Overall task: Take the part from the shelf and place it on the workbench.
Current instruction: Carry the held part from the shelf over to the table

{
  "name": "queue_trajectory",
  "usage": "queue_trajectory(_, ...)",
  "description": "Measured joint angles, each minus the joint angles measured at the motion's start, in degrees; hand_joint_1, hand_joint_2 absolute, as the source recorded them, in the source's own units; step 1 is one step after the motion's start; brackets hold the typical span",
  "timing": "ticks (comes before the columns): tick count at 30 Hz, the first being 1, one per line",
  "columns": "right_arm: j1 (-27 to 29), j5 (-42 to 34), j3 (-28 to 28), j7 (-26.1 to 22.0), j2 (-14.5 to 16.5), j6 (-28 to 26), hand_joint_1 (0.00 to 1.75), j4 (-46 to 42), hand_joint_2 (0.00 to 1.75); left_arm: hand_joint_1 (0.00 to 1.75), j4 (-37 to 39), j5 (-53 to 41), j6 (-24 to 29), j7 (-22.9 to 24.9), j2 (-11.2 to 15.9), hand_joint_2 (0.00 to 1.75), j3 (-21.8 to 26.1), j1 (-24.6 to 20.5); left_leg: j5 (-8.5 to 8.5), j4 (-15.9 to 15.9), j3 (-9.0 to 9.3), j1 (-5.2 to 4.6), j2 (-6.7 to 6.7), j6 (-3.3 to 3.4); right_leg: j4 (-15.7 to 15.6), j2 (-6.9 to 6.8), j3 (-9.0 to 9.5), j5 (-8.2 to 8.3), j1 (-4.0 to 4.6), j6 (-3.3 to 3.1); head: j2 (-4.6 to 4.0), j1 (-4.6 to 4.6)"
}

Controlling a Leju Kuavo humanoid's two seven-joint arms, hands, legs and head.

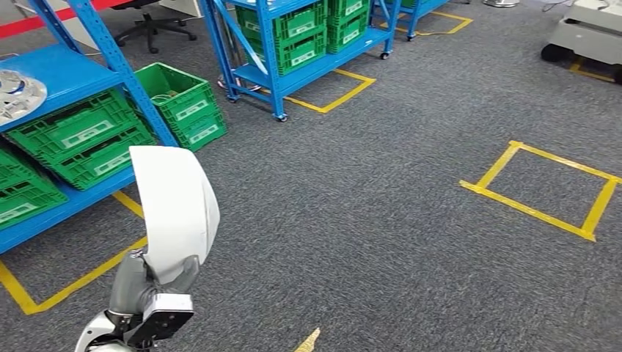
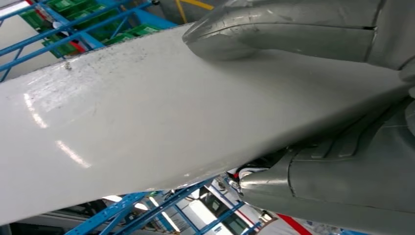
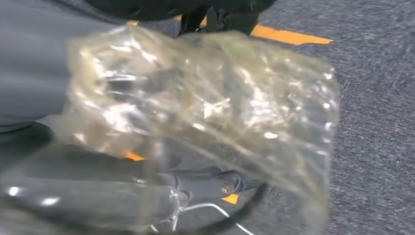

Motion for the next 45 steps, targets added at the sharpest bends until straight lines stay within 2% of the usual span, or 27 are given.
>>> queue_trajectory(2,-0.4,0.6,-0.4,-0.3,0.0,0.1,0.00,0.0,0.00,1.75,0.0,0.1,-0.3,0.0,-0.1,1.75,0.2,0.1,0.09,-0.1,-0.15,0.01,1.64,-0.08,7.2,-2.35,-3.51,-3.80,-0.35,0.78,0.00,0.14)
queue_trajectory(4,-0.6,1.4,-0.8,-0.7,0.0,0.0,0.00,0.1,0.00,1.75,0.0,0.3,-0.5,0.0,-0.2,1.75,0.3,0.2,0.04,0.0,-0.35,0.14,3.27,-0.36,11.4,-3.04,-5.35,-5.03,-0.92,1.60,0.00,0.13)
queue_trajectory(5,-0.7,1.8,-1.1,-0.9,-0.1,-0.1,0.00,0.2,0.00,1.75,0.0,0.5,-0.5,0.0,-0.2,1.75,0.4,0.2,-0.04,0.1,-0.40,0.31,4.00,-0.62,10.4,-3.34,-4.61,-4.10,-1.21,1.99,0.00,0.14)
queue_trajectory(7,-0.8,2.5,-1.6,-1.4,-0.2,-0.2,0.00,0.2,0.00,1.75,0.0,1.0,-0.5,0.0,-0.2,1.75,0.5,0.2,-0.46,0.7,-0.41,0.73,5.39,-1.50,3.1,-5.06,-0.25,-1.05,-1.76,2.80,0.00,0.16)
queue_trajectory(8,-0.9,2.7,-1.8,-1.5,-0.1,-0.2,0.00,0.3,0.00,1.75,0.0,1.1,-0.4,0.0,-0.2,1.75,0.7,0.2,-0.86,1.2,-0.47,0.79,5.93,-2.03,-0.3,-6.09,1.75,-0.04,-1.93,2.87,0.00,0.20)
queue_trajectory(10,-1.2,2.9,-2.1,-1.7,-0.1,-0.2,0.00,0.5,0.00,1.75,0.0,1.3,-0.4,-0.1,-0.1,1.75,0.9,0.2,-1.46,2.0,-0.47,0.67,6.77,-3.01,-2.9,-6.95,3.19,0.26,-1.89,2.00,0.00,0.02)
queue_trajectory(12,-1.3,3.0,-2.4,-1.7,-0.1,-0.4,0.00,0.7,0.00,1.75,0.0,1.3,-0.4,-0.2,-0.1,1.75,1.1,0.2,-1.70,2.1,-0.23,0.75,7.46,-3.67,-2.6,-5.90,2.86,0.30,-1.66,0.61,0.00,-0.23)
queue_trajectory(14,-1.4,3.0,-2.9,-1.7,0.2,-0.9,0.00,0.6,0.00,1.75,0.0,1.5,-0.4,-0.3,0.0,1.75,1.2,0.2,-3.21,3.4,-0.50,1.10,5.98,-4.26,-2.6,-4.92,2.80,0.52,-1.57,-0.27,0.00,-0.31)
queue_trajectory(16,-1.7,3.2,-3.4,-1.4,0.9,-1.2,0.00,0.3,0.00,1.75,0.0,1.8,-0.4,-0.5,0.1,1.75,1.4,0.4,-7.13,9.1,-2.83,1.24,3.08,-4.49,-2.7,-3.80,2.60,0.93,-1.39,-0.99,0.00,-0.41)
queue_trajectory(18,-1.8,3.5,-3.8,-1.0,1.8,-1.0,0.00,-0.4,0.00,1.75,0.0,1.9,-0.5,-0.8,0.2,1.75,1.6,0.6,-10.58,16.9,-6.36,1.11,1.92,-4.12,-2.7,-2.37,2.27,1.18,-0.93,-1.39,0.00,-0.44)
queue_trajectory(19,-1.8,3.6,-4.1,-1.0,2.2,-0.9,0.00,-0.6,0.00,1.75,0.0,2.0,-0.6,-0.8,0.2,1.75,1.7,0.7,-10.80,18.9,-7.36,0.97,1.82,-3.77,-2.7,-1.60,2.20,1.25,-0.68,-1.49,0.00,-0.45)
queue_trajectory(20,-1.8,3.7,-4.3,-0.9,2.5,-0.8,0.00,-0.8,0.00,1.75,0.0,2.0,-0.6,-0.9,0.2,1.75,1.8,0.7,-9.87,18.9,-7.49,0.76,1.71,-3.30,-2.6,-0.79,2.21,1.29,-0.46,-1.56,0.00,-0.44)
queue_trajectory(21,-1.8,3.8,-4.5,-0.8,2.8,-0.7,0.00,-1.1,0.00,1.75,0.0,2.0,-0.6,-0.9,0.2,1.75,1.9,0.7,-7.86,16.6,-6.57,0.45,1.36,-2.72,-2.6,0.00,2.31,1.33,-0.30,-1.61,0.00,-0.43)
queue_trajectory(23,-1.8,4.0,-4.8,-0.6,3.4,-0.3,0.00,-1.6,0.00,1.75,0.0,2.1,-0.9,-1.1,0.2,1.75,2.0,0.7,-3.37,9.1,-3.47,-0.22,-1.24,-1.20,-2.6,1.42,2.46,1.38,-0.17,-1.62,0.00,-0.33)
queue_trajectory(25,-2.0,4.3,-5.2,-0.6,4.0,0.2,0.00,-2.2,0.00,1.75,0.0,2.3,-1.4,-1.2,0.3,1.75,2.3,0.7,-1.54,4.0,-1.62,-0.61,-3.72,-0.05,-2.6,2.74,2.02,1.65,-0.41,-1.26,0.00,-0.33)
queue_trajectory(26,-2.1,4.5,-5.4,-0.6,4.3,0.5,0.00,-2.4,0.00,1.75,0.0,2.4,-1.6,-1.3,0.3,1.75,2.4,0.8,-1.61,3.4,-1.53,-0.66,-4.01,0.21,-2.7,3.38,1.69,1.91,-0.54,-0.92,0.00,-0.36)
queue_trajectory(27,-2.1,4.6,-5.7,-0.6,4.4,0.7,0.00,-2.7,0.00,1.75,0.0,2.6,-1.8,-1.3,0.3,1.75,2.4,0.8,-1.42,2.8,-1.44,-0.71,-3.47,0.20,-2.9,4.07,1.34,2.23,-0.70,-0.53,0.00,-0.44)
queue_trajectory(28,-2.0,4.7,-5.9,-0.5,4.6,0.9,0.00,-2.9,0.00,1.75,0.0,2.7,-2.1,-1.5,0.2,1.75,2.5,0.8,-1.06,2.2,-1.24,-0.61,-2.70,0.02,-2.7,3.80,0.99,2.28,-0.69,-0.32,0.00,-0.45)
queue_trajectory(30,-2.0,4.9,-6.5,-0.5,4.8,1.3,0.00,-3.4,0.00,1.75,-0.1,2.8,-2.5,-1.8,0.2,1.75,2.5,0.8,-0.37,0.9,-0.69,-0.34,-1.07,-0.30,-0.4,1.16,-0.47,0.71,-0.46,-0.01,0.00,-0.29)
queue_trajectory(31,-2.1,5.0,-6.8,-0.5,4.8,1.5,0.00,-3.7,0.00,1.75,-0.1,2.9,-2.6,-1.9,0.2,1.75,2.6,0.8,-0.19,0.5,-0.54,-0.21,-0.15,-0.45,2.4,-0.75,-1.94,-1.01,-0.40,0.13,0.00,-0.25)
queue_trajectory(33,-2.4,5.3,-7.2,-0.4,4.8,1.9,0.00,-4.0,0.00,1.75,-0.1,3.1,-2.9,-2.1,0.2,1.75,2.7,1.0,-0.19,0.5,-0.73,-0.21,1.63,-0.46,9.7,-2.61,-5.49,-4.62,-0.52,0.79,0.00,-0.19)
queue_trajectory(35,-2.4,5.5,-7.7,-0.3,4.8,2.2,0.00,-4.3,0.00,1.75,0.0,3.1,-3.2,-2.1,0.2,1.75,2.8,1.0,-0.23,0.5,-0.91,-0.10,3.40,-0.59,12.6,-3.18,-6.57,-5.14,-0.79,1.39,0.00,-0.19)
queue_trajectory(36,-2.3,5.6,-7.9,-0.2,4.8,2.3,0.00,-4.5,0.00,1.75,0.0,3.1,-3.3,-2.1,0.2,1.75,2.8,1.0,-0.28,0.6,-0.95,0.01,4.17,-0.79,10.7,-3.53,-5.24,-3.90,-0.94,1.64,0.00,-0.19)
queue_trajectory(38,-2.3,5.7,-8.3,-0.1,5.0,2.6,0.00,-4.9,0.00,1.75,-0.1,3.1,-3.6,-2.2,0.2,1.75,2.9,1.0,-0.60,1.0,-0.91,0.10,5.41,-1.47,2.7,-5.51,-0.30,-0.99,-1.13,2.03,0.00,-0.14)
queue_trajectory(40,-2.4,5.8,-8.6,-0.1,5.3,2.8,0.00,-5.3,0.00,1.75,-0.1,3.1,-3.7,-2.2,0.2,1.75,2.9,0.9,-1.10,1.7,-0.81,-0.05,6.31,-2.37,-2.5,-6.91,3.00,0.11,-1.11,1.39,0.00,-0.37)
queue_trajectory(43,-2.5,5.8,-9.0,-0.1,5.6,2.9,0.00,-5.7,0.00,1.75,-0.1,3.0,-3.7,-2.3,0.2,1.75,2.9,0.8,-1.42,2.0,-0.52,0.11,7.24,-3.40,-3.0,-5.72,2.94,0.23,-0.86,-0.31,0.00,-0.74)
queue_trajectory(45,-2.5,5.8,-9.3,-0.1,5.7,2.9,0.00,-5.9,0.00,1.75,-0.1,3.0,-3.7,-2.3,0.2,1.75,2.9,0.7,-3.36,3.9,-1.17,0.45,5.49,-4.01,-3.1,-4.71,2.90,0.57,-0.89,-1.10,0.00,-0.81)
